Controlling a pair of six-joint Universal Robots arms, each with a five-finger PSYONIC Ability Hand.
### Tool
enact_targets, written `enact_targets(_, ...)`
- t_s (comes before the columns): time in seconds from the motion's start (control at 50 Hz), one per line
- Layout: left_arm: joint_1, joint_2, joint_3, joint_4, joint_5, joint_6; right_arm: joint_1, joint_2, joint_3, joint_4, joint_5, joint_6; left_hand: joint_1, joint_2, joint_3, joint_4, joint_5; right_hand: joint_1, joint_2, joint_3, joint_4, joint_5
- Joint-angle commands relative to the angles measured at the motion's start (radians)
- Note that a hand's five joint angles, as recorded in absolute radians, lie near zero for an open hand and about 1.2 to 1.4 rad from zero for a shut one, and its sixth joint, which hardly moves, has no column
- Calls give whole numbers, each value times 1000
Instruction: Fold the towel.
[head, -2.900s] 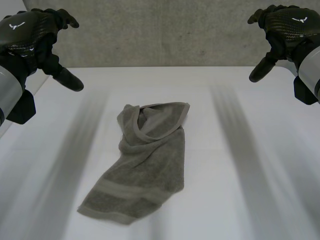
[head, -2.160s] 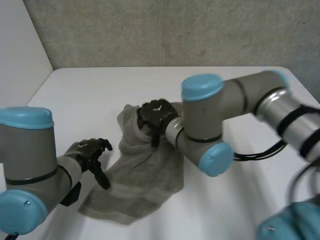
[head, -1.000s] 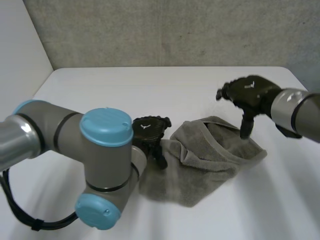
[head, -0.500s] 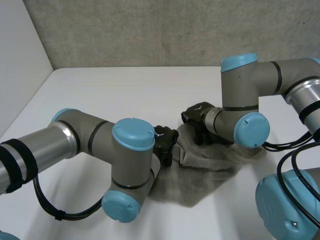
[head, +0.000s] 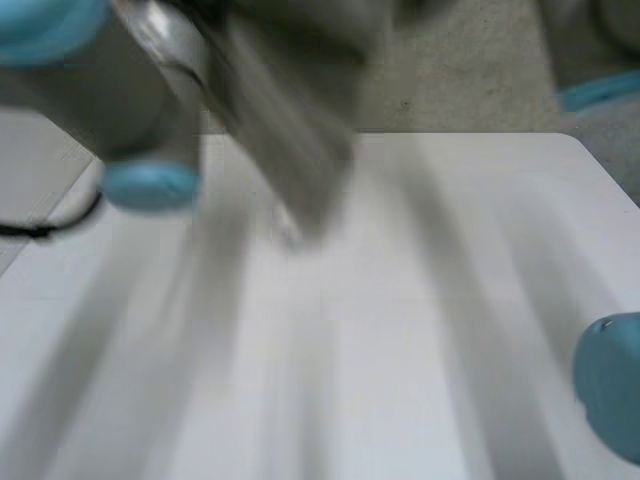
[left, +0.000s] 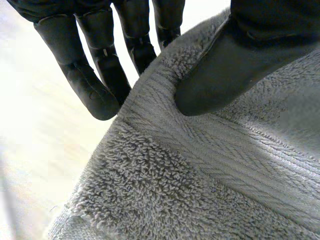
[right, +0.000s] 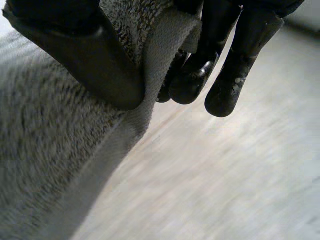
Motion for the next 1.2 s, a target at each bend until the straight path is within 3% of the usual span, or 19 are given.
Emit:
enact_targets(0.02,41,98,-15,93,-29,0,-76,-39,93,121,-107,111,-9,-97,-135,-110,-223,138,81,66,66,94)
enact_targets(0.04,40,101,-55,89,-23,0,-79,-41,139,196,-180,85,-9,-97,-135,-110,-223,138,81,66,66,94)
enact_targets(0.06,40,101,-55,89,-23,0,-79,-41,139,196,-181,85,-9,-97,-135,-110,-223,138,81,66,66,94)
enact_targets(0.1,37,104,-163,89,3,1,-78,-33,216,332,-312,-29,-9,-97,-135,-110,-223,138,81,66,66,94)
enact_targets(0.14,36,106,-223,89,20,3,-76,-29,257,394,-348,-107,-9,-97,-135,-110,-223,138,81,66,66,94)
enact_targets(0.26,47,112,-491,92,77,7,-72,22,427,584,-304,-393,-9,-97,-135,-110,-223,138,81,66,66,94)
enact_targets(0.34,63,111,-616,93,85,9,-83,43,538,623,-255,-446,-9,-97,-135,-110,-223,138,81,66,66,94)
enact_targets(0.38,90,103,-722,93,86,9,-96,51,683,627,-229,-455,-9,-97,-135,-110,-223,138,81,66,66,94)
enact_targets(0.5,124,108,-843,93,88,9,-133,17,880,604,-218,-461,-9,-97,-135,-110,-223,138,81,66,66,94)
enact_targets(0.82,132,258,-978,93,95,-3,-155,-440,1449,354,-183,-461,-9,-97,-135,-110,-223,138,81,66,66,94)
enact_targets(0.84,132,278,-992,93,95,-3,-156,-475,1490,315,-155,-462,-9,-97,-135,-110,-223,92,36,20,20,49)
enact_targets(0.86,132,298,-1010,93,95,-3,-158,-513,1530,272,-125,-469,-9,-97,-135,-110,-223,-152,-209,-224,-224,-196)
enact_targets(0.88,132,298,-1011,93,95,-3,-158,-513,1531,272,-124,-469,-9,-97,-135,-110,-223,-155,-211,-227,-227,-198)
enact_targets(0.92,132,313,-1031,95,98,-5,-161,-570,1622,214,-71,-517,-9,-97,-135,-110,-223,-841,-898,-913,-913,-885)
enact_targets(0.94,132,328,-1049,96,100,-6,-161,-570,1623,213,-71,-518,-9,-97,-135,-110,-223,-845,-901,-917,-917,-888)
enact_targets(0.96,130,338,-1067,96,101,-5,-161,-591,1664,194,-52,-553,-9,-97,-135,-110,-223,-1031,-1087,-1103,-1103,-1074)
enact_targets(1.1,124,350,-1129,96,105,-5,-156,-662,1730,184,-17,-559,-9,-97,-135,-110,-223,-1024,-1080,-1096,-1096,-1067)
enact_targets(1.16,122,350,-1147,96,105,-8,-150,-691,1733,196,-11,-462,-9,-97,-135,-110,-223,-1000,-1057,-1072,-1072,-1044)
enact_targets(1.2,119,351,-1159,96,105,-8,-150,-710,1736,209,-14,-296,-9,-97,-135,-110,-223,-997,-1054,-1069,-1069,-1041)
